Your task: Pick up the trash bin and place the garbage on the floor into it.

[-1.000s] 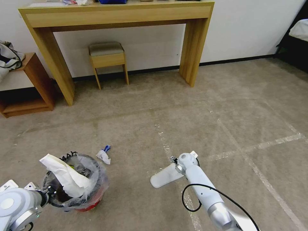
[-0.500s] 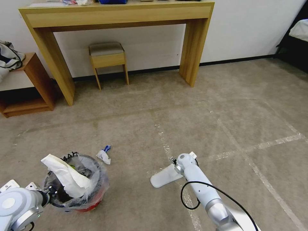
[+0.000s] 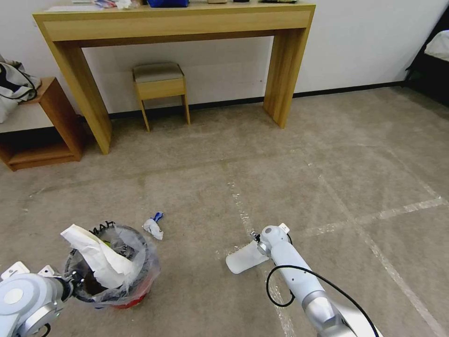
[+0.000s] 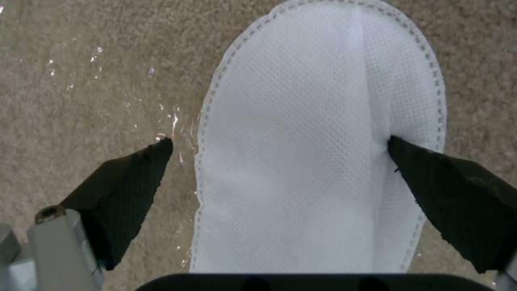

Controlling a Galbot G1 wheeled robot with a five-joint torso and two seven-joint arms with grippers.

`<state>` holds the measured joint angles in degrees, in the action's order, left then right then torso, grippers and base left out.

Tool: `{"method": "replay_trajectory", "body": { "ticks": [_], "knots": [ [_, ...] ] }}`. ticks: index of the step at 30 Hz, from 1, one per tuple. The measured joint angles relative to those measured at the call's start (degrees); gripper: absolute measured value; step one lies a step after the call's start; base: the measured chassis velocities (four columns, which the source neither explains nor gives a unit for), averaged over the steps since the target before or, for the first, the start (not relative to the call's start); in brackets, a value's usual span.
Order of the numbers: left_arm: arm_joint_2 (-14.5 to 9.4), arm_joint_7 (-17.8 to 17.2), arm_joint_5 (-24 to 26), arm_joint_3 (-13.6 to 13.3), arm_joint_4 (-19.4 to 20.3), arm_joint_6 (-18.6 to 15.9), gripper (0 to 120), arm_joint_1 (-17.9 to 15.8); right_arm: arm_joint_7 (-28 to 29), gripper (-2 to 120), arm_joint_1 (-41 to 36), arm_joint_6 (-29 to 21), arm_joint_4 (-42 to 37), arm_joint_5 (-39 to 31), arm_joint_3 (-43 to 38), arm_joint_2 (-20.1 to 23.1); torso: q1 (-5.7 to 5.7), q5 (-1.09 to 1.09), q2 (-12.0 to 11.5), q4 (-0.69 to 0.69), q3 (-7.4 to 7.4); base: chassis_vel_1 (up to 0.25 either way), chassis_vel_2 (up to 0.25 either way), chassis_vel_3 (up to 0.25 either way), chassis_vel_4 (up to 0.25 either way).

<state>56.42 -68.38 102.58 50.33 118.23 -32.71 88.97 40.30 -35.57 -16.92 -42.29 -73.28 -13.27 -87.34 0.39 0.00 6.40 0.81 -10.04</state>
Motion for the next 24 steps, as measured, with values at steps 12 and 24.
{"method": "replay_trajectory", "body": {
  "ticks": [12, 24],
  "knots": [
    [-0.06, 0.09, -0.12, -0.07, -0.13, 0.03, 0, -0.22, -0.40, 77, -0.29, 0.34, 0.29, 1.18, 0.07, -0.44, -0.01, -0.06, 0.04, 0.03, 0.02, 0.000, 0.000, 0.000, 0.000],
    [-0.28, 0.14, -0.30, -1.17, -0.91, 0.17, 0, -1.48, -1.05, 77, -1.00, 0.63, 0.15, 1.52, 0.04, -0.12, -0.01, -0.01, 0.02, 0.00, 0.00, 0.000, 0.000, 0.000, 0.000]
  ]
}}
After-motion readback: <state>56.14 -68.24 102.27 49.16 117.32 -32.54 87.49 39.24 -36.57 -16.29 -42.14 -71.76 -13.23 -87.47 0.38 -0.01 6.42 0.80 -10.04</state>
